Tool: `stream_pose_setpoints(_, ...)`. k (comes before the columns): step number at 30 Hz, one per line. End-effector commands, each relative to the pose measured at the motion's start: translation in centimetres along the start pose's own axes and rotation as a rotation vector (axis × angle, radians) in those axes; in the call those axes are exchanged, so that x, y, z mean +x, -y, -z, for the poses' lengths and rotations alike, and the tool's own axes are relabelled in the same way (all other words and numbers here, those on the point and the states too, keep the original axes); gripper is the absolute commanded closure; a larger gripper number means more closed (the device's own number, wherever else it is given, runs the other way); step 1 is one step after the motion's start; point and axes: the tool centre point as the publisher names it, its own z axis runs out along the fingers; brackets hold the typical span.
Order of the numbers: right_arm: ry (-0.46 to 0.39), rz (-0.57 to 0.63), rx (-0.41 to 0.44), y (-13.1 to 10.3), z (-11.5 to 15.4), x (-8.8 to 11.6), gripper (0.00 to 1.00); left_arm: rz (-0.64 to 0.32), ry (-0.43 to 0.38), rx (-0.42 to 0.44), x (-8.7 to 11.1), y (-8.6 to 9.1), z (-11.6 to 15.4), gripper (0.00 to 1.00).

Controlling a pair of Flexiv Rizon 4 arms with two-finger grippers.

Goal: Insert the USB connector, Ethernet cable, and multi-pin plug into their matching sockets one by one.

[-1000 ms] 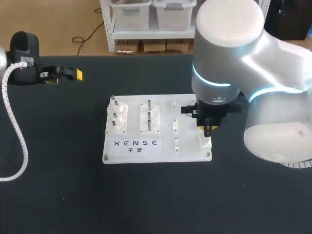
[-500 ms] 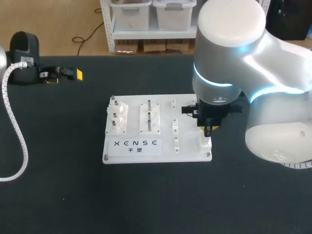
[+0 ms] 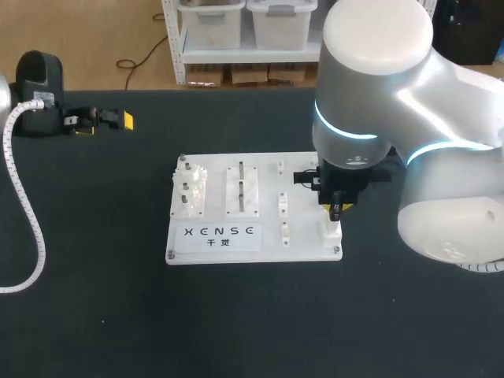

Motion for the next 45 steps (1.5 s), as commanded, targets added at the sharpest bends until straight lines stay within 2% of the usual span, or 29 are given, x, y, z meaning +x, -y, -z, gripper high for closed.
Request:
stream_pose_setpoints(1,0.007,-0.002,-0.002,0.2,-0.1,0.5,1.00,0.000,0.000,0.000,0.0,0.0,0.0,0.00)
stream_pose_setpoints(20,0.007,-0.001,-0.005,0.1,0.0,0.3,1.00,0.000,0.000,0.000,0.0,0.0,0.0,0.00)
stream_pose_setpoints(45,-0.019,0.000,0.020,0.2,-2.2,0.2,1.00,0.000,0.000,0.000,0.0,0.0,0.0,0.00)
